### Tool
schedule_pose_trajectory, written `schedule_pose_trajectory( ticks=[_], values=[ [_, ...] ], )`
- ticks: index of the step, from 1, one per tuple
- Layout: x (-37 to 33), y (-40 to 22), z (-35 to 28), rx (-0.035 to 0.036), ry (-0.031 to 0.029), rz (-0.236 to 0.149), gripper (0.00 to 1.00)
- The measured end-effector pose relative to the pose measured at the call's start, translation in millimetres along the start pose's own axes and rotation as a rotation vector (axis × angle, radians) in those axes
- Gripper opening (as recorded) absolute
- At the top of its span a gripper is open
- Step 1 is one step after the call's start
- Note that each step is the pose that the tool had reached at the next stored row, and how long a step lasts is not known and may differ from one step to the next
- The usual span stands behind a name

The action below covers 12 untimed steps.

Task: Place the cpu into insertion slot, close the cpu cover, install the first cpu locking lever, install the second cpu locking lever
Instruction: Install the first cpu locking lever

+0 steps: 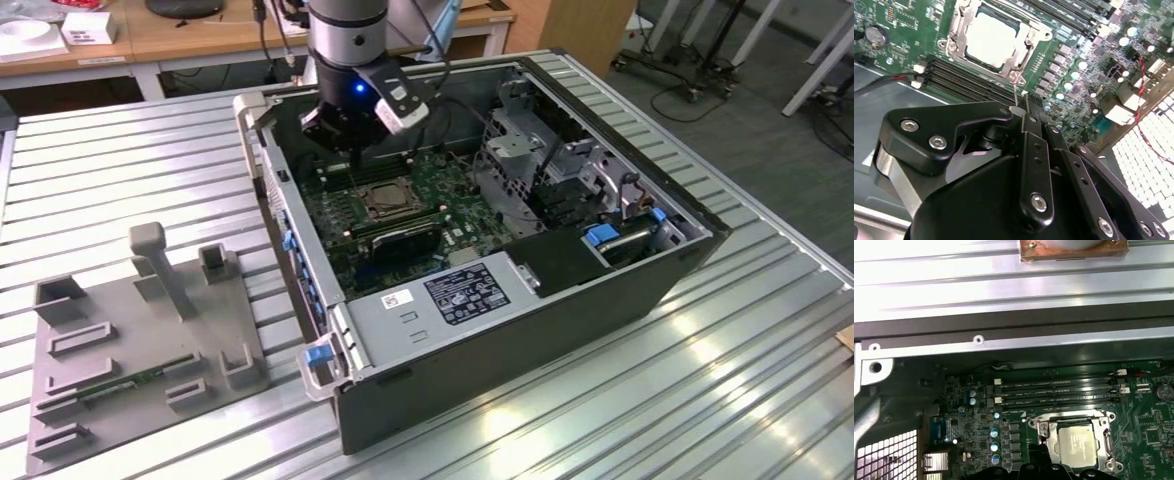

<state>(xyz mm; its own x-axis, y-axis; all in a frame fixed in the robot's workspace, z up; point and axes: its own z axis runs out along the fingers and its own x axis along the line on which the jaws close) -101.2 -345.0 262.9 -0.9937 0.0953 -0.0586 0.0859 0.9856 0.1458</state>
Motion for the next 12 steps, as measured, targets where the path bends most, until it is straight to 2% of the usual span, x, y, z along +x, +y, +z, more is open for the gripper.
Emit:
schedule_pose_trajectory(
  ticks=[6, 12],
  values=[
    [9.9, -0.9, -0.2, 0.0009, -0.0001, 0.0, 0.11],
    [15.0, -1.3, -0.1, 0.0023, -0.0002, 0.0, 0.11]
  ],
)
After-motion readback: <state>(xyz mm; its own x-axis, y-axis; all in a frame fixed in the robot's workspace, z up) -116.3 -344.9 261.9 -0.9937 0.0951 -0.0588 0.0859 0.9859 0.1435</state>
